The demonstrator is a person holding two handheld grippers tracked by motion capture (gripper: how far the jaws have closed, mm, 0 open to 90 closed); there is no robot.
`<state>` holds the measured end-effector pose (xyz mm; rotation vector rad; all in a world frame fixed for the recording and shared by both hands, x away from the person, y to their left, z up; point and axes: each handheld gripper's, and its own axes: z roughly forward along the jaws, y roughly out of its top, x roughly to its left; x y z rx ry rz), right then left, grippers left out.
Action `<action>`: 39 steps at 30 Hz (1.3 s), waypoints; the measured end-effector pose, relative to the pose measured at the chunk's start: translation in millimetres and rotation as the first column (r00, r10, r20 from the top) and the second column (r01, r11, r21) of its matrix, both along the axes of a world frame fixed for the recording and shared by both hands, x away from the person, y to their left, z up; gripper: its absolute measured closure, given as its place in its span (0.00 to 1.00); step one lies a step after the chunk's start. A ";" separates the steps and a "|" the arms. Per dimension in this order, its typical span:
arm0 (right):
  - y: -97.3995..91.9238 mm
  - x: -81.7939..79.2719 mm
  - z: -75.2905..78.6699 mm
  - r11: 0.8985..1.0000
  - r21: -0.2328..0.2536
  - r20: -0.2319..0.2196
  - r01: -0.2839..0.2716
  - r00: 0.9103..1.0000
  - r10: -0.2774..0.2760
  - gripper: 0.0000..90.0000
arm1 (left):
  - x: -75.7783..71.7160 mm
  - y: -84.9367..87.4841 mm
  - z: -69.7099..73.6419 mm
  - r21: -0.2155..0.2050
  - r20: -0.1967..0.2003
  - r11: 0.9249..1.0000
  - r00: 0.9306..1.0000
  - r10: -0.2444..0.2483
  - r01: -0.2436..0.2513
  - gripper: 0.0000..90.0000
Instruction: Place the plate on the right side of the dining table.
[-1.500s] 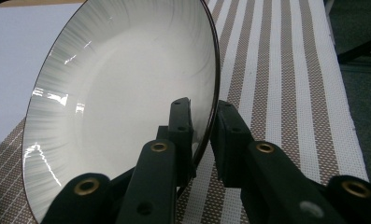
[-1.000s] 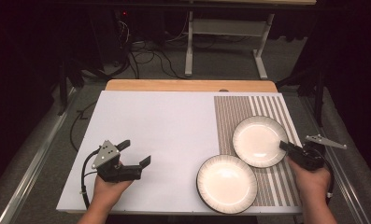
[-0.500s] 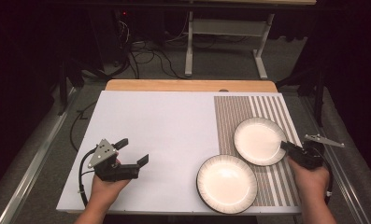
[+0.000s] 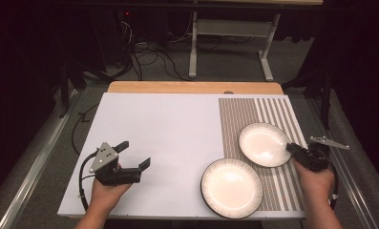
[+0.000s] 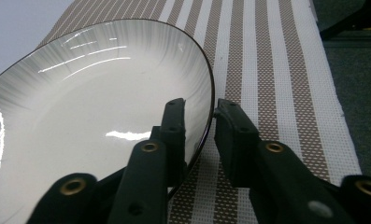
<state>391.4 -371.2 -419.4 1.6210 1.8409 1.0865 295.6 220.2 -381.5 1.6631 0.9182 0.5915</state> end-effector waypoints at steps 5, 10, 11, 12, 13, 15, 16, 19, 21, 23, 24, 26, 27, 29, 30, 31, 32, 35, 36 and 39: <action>0.2 -4.9 5.8 1.000 -0.009 0.029 -0.006 1.000 0.006 0.70 | -1.5 0.3 0.9 0.004 0.006 1.000 1.000 0.008 -0.008 0.05; 5.7 -15.7 16.3 0.999 -0.040 0.113 -0.028 0.993 0.033 0.54 | -2.7 0.0 2.4 0.013 0.010 1.000 1.000 0.006 -0.006 0.05; 7.3 -18.5 18.8 0.998 -0.045 0.135 -0.035 0.990 0.041 0.50 | -2.7 0.0 2.6 0.013 0.007 1.000 1.000 0.005 -0.005 0.05; 9.5 -21.2 20.9 0.998 -0.044 0.152 -0.043 0.987 0.049 0.47 | -2.6 -0.3 2.7 0.012 0.006 1.000 1.000 0.005 -0.005 0.05; 11.7 -23.8 22.5 0.997 -0.049 0.163 -0.051 0.985 0.058 0.44 | -2.6 -0.3 2.7 0.015 0.005 1.000 1.000 0.004 -0.004 0.05; 16.6 -27.9 25.4 0.995 -0.064 0.183 -0.071 0.980 0.082 0.38 | -2.8 -0.6 2.7 0.017 0.004 1.000 1.000 0.003 -0.003 0.04; 19.2 -29.9 27.1 0.994 -0.071 0.191 -0.087 0.977 0.099 0.35 | -2.9 -0.6 2.8 0.020 0.004 1.000 1.000 0.001 -0.001 0.04; 29.9 -36.9 33.8 0.989 -0.083 0.217 -0.125 0.966 0.141 0.30 | -3.2 0.1 3.6 0.021 0.005 1.000 1.000 -0.001 0.001 0.04; 39.4 -41.1 38.5 0.985 -0.082 0.227 -0.153 0.959 0.168 0.27 | -3.4 1.2 4.5 0.012 0.007 1.000 1.000 0.001 -0.001 0.03; 49.2 -43.9 41.9 0.979 -0.097 0.247 -0.181 0.948 0.199 0.25 | -3.8 2.8 5.5 0.013 0.007 1.000 1.000 0.000 0.000 0.03; 54.4 -44.9 43.2 0.977 -0.093 0.254 -0.194 0.944 0.212 0.23 | -3.9 3.5 5.8 0.013 0.008 1.000 1.000 -0.002 0.001 0.02; 64.6 -47.2 45.6 0.972 -0.096 0.254 -0.216 0.938 0.234 0.19 | -4.4 4.4 6.8 0.012 0.009 1.000 1.000 -0.003 0.002 0.02; 71.3 -48.7 46.7 0.967 -0.096 0.255 -0.236 0.933 0.253 0.17 | -4.5 4.7 7.2 0.013 0.010 1.000 1.000 -0.004 0.003 0.02; 81.3 -51.8 48.4 0.959 -0.098 0.256 -0.266 0.925 0.283 0.17 | -4.9 4.9 8.0 0.012 0.014 1.000 1.000 -0.006 0.006 0.02; 87.2 -54.1 49.4 0.956 -0.100 0.258 -0.277 0.921 0.293 0.16 | -5.0 5.0 8.4 0.016 0.015 1.000 1.000 -0.009 0.008 0.02; 92.9 -56.5 50.5 0.953 -0.098 0.262 -0.286 0.917 0.302 0.15 | -5.2 4.9 8.7 0.020 0.016 1.000 1.000 -0.010 0.010 0.02; 98.4 -58.7 51.7 0.949 -0.093 0.266 -0.300 0.911 0.314 0.14 | -5.3 4.9 8.9 0.021 0.017 1.000 1.000 -0.012 0.012 0.02; 116.7 -66.5 54.6 0.939 -0.089 0.275 -0.331 0.898 0.342 0.10 | -6.1 4.1 9.3 0.019 0.018 1.000 1.000 -0.018 0.018 0.02; 123.3 -69.7 55.3 0.937 -0.088 0.276 -0.337 0.896 0.348 0.08 | -6.3 3.5 9.2 0.018 0.018 1.000 1.000 -0.021 0.020 0.01; 140.2 -76.8 57.2 0.925 -0.096 0.289 -0.367 0.879 0.379 0.03 | -7.0 0.8 9.2 0.019 0.018 0.999 0.999 -0.028 0.028 0.01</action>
